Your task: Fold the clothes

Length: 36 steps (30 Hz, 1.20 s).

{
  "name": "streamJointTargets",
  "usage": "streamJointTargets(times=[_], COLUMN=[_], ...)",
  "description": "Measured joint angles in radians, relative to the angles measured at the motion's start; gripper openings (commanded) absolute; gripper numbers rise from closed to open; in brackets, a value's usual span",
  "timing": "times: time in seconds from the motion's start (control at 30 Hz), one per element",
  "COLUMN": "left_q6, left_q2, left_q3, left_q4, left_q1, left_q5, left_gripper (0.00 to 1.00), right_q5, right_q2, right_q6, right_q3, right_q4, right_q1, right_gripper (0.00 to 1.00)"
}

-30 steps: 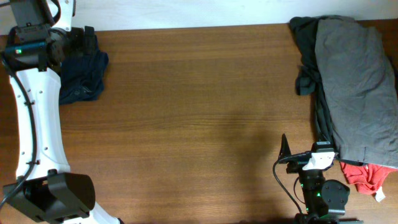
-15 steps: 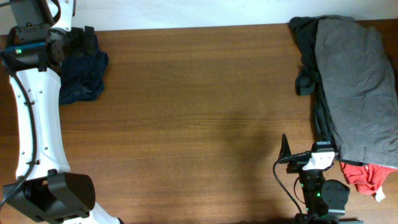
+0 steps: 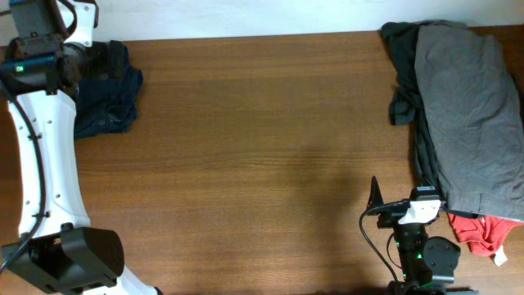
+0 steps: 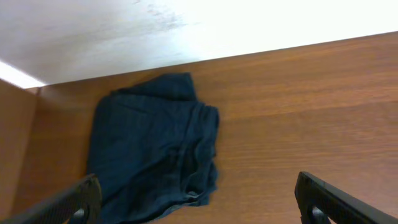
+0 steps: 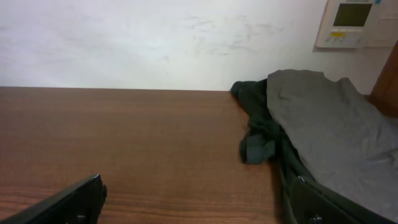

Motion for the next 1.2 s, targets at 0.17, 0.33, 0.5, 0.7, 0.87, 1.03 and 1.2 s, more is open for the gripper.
streamJointTargets(times=[0.17, 0.33, 0.5, 0.7, 0.87, 1.03, 1.2], left_q6=[0.0, 0.0, 0.0, 0.0, -0.001, 0.0, 0.0], left_q2=[-0.048, -0.223, -0.425, -0.649, -0.869, -1.123, -1.379], left_q3=[-0.075, -0.288, -0.583, -0.996, -1.342, -1.624, -1.792], left_q4=[0.08, 0.244, 0.428, 0.671, 0.911, 1.02, 1.024], left_q1=[-0.022, -0.086, -0.131, -0.155, -0.156, -0.156, -0.156], left_q5=[0.077, 0.113, 0.128, 0.137, 0.153, 0.161, 0.161], left_gripper=[0.99, 0.99, 0.99, 0.99, 0.99, 0.99, 0.99], right_q5=[0.0, 0.002, 0.004, 0.007, 0.008, 0.008, 0.011], right_q2=[0.0, 0.0, -0.001, -0.001, -0.001, -0.001, -0.002], right_q6=[0.001, 0.0, 0.001, 0.001, 0.001, 0.0, 0.001], right_q3=[0.0, 0.0, 0.0, 0.0, 0.0, 0.0, 0.0], right_q4=[0.0, 0.0, 0.0, 0.0, 0.0, 0.0, 0.0], right_q1=[0.0, 0.0, 0.0, 0.0, 0.0, 0.0, 0.0], right_gripper=[0.99, 0.99, 0.99, 0.99, 0.99, 0.99, 0.99])
